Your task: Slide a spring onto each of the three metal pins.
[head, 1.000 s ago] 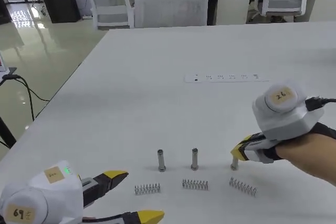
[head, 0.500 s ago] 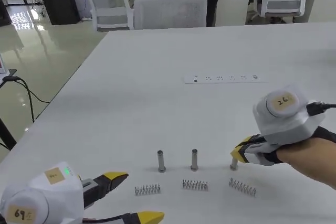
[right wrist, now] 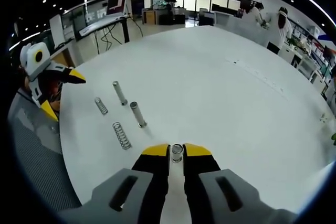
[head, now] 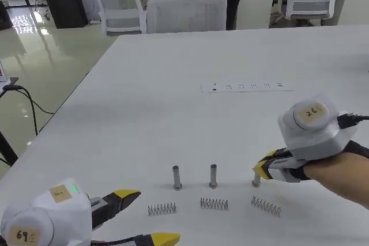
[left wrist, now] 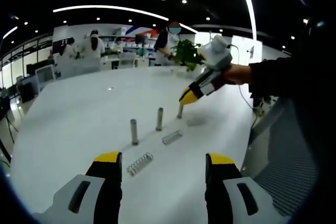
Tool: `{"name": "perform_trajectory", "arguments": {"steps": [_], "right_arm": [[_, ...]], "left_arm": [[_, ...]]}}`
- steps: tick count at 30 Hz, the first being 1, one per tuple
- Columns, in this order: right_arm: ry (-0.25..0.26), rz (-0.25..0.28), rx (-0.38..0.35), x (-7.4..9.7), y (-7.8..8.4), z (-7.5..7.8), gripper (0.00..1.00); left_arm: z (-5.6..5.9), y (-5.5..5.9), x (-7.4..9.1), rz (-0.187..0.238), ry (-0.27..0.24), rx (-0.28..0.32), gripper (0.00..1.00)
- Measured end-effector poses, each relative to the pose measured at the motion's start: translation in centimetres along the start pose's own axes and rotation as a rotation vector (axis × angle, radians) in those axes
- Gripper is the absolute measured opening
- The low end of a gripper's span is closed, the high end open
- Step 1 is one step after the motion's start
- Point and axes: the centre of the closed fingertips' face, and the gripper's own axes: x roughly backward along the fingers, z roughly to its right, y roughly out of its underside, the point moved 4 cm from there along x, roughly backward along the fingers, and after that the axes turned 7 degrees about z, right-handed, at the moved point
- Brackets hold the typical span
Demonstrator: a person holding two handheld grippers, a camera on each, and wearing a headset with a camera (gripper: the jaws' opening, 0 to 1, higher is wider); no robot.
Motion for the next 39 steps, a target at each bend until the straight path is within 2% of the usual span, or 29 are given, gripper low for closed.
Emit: {"name": "perform_trajectory", "arguments": {"steps": [28,39], "right_arm": [[0.006,0.045,0.019,0.35,0.14,0.02,0.28],[0.01,0.047,0.018,0.98,0.52,0.08,0.31]], "left_arm": [[0.11,0.06,0.0,0.001,-0.005,0.002,0.6],[0.11,0.1,-0.01,-0.001,-0.004,0.002,0.6]]}}
